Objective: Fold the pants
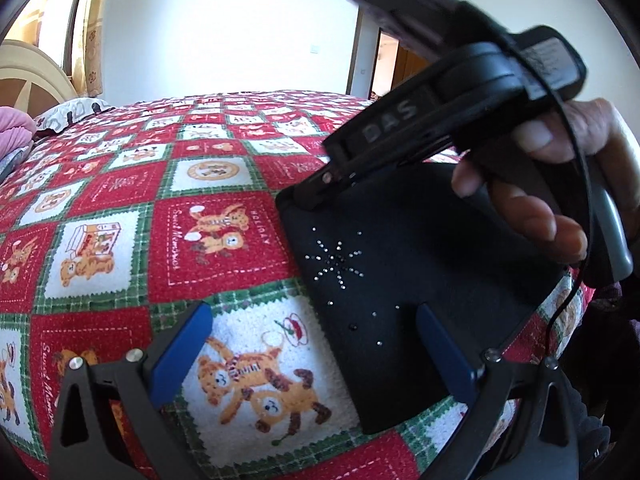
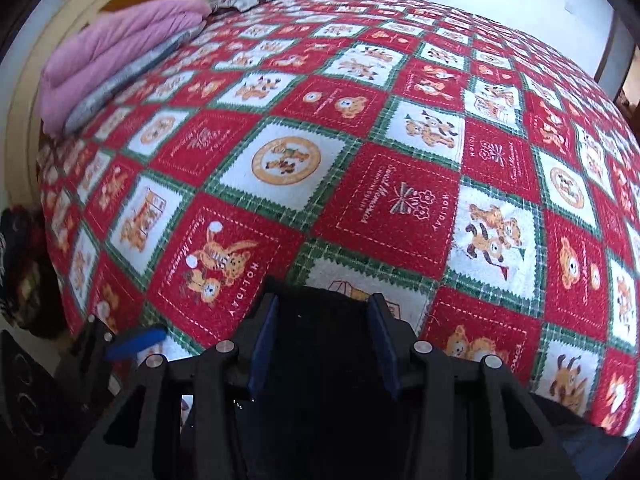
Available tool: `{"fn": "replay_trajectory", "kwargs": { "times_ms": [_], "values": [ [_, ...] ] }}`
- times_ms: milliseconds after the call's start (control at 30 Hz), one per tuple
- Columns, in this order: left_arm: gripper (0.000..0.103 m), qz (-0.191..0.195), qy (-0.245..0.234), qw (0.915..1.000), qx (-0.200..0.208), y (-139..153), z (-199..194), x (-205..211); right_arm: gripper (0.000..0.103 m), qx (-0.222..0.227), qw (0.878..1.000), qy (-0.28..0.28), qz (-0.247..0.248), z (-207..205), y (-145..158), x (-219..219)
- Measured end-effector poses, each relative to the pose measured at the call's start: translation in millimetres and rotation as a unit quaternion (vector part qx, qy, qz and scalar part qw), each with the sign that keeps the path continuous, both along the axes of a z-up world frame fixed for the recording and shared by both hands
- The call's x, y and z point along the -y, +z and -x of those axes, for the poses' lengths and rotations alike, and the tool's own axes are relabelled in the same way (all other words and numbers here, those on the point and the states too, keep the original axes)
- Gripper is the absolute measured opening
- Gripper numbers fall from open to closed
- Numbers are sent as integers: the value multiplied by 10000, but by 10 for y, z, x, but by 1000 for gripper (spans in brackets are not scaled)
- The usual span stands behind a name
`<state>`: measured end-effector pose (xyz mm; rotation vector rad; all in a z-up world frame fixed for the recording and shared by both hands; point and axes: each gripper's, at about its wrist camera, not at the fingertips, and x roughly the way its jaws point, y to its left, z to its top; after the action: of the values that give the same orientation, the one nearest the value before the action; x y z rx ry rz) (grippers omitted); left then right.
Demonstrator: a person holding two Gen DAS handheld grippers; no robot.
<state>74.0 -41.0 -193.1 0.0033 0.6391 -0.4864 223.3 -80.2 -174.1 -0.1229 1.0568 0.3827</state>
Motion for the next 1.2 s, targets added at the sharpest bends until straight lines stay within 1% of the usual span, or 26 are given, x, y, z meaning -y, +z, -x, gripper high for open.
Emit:
{"fn": "replay_trajectory", "kwargs": {
  "times_ms": [100,167,267,367,400,433,500,600,733,767,867,933,1000,1067,1133,1200],
  "values": [
    [103,0,-1,10000,-3,0,6,2,48,263,9995,-73,-168,130,110,95],
    [103,0,10,10000,-9,1,9,4,48,505,9982,-248,-203,243,211,237],
    [103,7,27,10000,-28,8,14,7,48,813,9945,-618,-222,485,365,564],
    [103,23,52,10000,-63,21,6,8,49,972,9901,-979,-270,769,440,953],
    [103,36,54,9999,-81,29,3,10,49,1021,9879,-1124,-326,880,456,1101],
    [103,68,45,9999,-108,41,-3,12,54,1057,9856,-1262,-393,975,460,1244],
    [103,167,6,9997,-176,64,-28,12,58,1138,9782,-1655,-532,1203,451,1585],
    [103,320,-136,9990,-265,100,-40,46,58,1179,9654,-2208,-734,1468,386,2053],
    [103,358,-204,9983,-403,117,-80,108,58,1033,9494,-2747,-1119,1604,230,2524],
    [103,364,-197,9983,-415,120,-100,112,58,970,9444,-2854,-1311,1616,175,2630],
    [103,473,-175,9974,-522,131,-166,98,58,878,9363,-2904,-1767,1628,63,2767],
    [103,566,-159,9966,-586,132,-191,80,58,817,9355,-2838,-1941,1606,3,2771],
    [103,579,-157,9964,-598,126,-228,89,58,751,9355,-2733,-2108,1580,-40,2750],
    [103,571,-171,9966,-572,121,-242,110,58,702,9329,-2671,-2310,1559,-85,2748],
    [103,583,-204,9963,-594,121,-261,130,58,681,9305,-2647,-2439,1533,-138,2724],
    [103,668,-276,9952,-656,135,-310,157,58,646,9329,-2600,-2406,1494,-179,2677]
  ]
}}
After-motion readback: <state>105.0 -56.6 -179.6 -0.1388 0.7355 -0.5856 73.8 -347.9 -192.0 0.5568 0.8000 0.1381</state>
